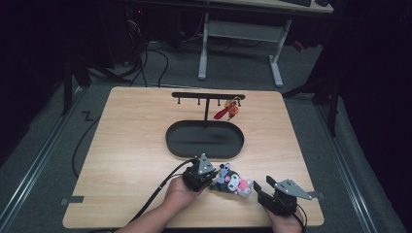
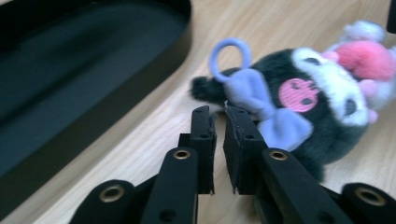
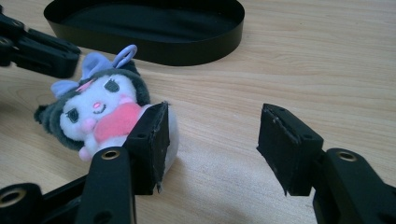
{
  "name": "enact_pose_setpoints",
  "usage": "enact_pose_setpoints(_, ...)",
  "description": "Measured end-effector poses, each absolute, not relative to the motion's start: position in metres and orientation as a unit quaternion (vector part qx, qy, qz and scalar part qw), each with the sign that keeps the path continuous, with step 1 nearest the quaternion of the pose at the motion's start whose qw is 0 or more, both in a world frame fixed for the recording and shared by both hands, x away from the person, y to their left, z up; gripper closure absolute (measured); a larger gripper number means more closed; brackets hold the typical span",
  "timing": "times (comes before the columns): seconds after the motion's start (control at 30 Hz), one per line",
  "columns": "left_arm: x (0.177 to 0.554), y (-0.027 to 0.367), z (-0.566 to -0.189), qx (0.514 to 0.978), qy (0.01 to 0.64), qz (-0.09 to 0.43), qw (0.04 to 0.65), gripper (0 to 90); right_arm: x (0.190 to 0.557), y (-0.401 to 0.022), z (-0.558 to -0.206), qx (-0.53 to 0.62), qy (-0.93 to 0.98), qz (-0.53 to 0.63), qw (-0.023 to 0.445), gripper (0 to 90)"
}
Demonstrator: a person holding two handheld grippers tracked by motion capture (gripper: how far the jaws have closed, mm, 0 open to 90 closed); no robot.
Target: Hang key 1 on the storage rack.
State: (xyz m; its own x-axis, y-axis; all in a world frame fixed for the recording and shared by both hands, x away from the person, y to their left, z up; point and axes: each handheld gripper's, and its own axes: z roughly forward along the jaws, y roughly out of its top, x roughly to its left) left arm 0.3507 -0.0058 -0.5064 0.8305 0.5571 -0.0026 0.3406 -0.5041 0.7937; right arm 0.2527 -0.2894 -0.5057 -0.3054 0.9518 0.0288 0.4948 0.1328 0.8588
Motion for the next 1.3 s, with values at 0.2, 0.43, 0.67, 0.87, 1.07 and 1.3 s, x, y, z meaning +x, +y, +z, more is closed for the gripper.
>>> enact_pose_setpoints(0.2, 0.345, 0.073, -0.501, 0.848, 0.283, 0.162, 0.419, 78.6, 0.253, -0.289, -0.506, 0.520, 0.698, 0.403, 0.281, 43.7)
enact_pose_setpoints(0.43, 0.330, 0.158, -0.509, 0.838, 0.317, 0.202, 0.396, 68.9, 0.257, -0.292, -0.511, 0.530, 0.698, 0.390, 0.280, 43.7)
enact_pose_setpoints(0.67, 0.348, 0.198, -0.519, 0.816, 0.373, 0.198, 0.394, 53.3, 0.259, -0.293, -0.512, 0.538, 0.700, 0.375, 0.283, 44.6)
enact_pose_setpoints(0.87, 0.350, 0.195, -0.525, 0.816, 0.378, 0.200, 0.390, 44.1, 0.265, -0.289, -0.513, 0.530, 0.707, 0.362, 0.297, 46.2)
enact_pose_setpoints(1.07, 0.352, 0.194, -0.527, 0.819, 0.371, 0.193, 0.394, 42.9, 0.269, -0.285, -0.506, 0.529, 0.716, 0.344, 0.299, 47.3)
enact_pose_setpoints(1.3, 0.350, 0.188, -0.525, 0.823, 0.357, 0.187, 0.401, 43.2, 0.281, -0.284, -0.494, 0.556, 0.732, 0.297, 0.258, 42.4)
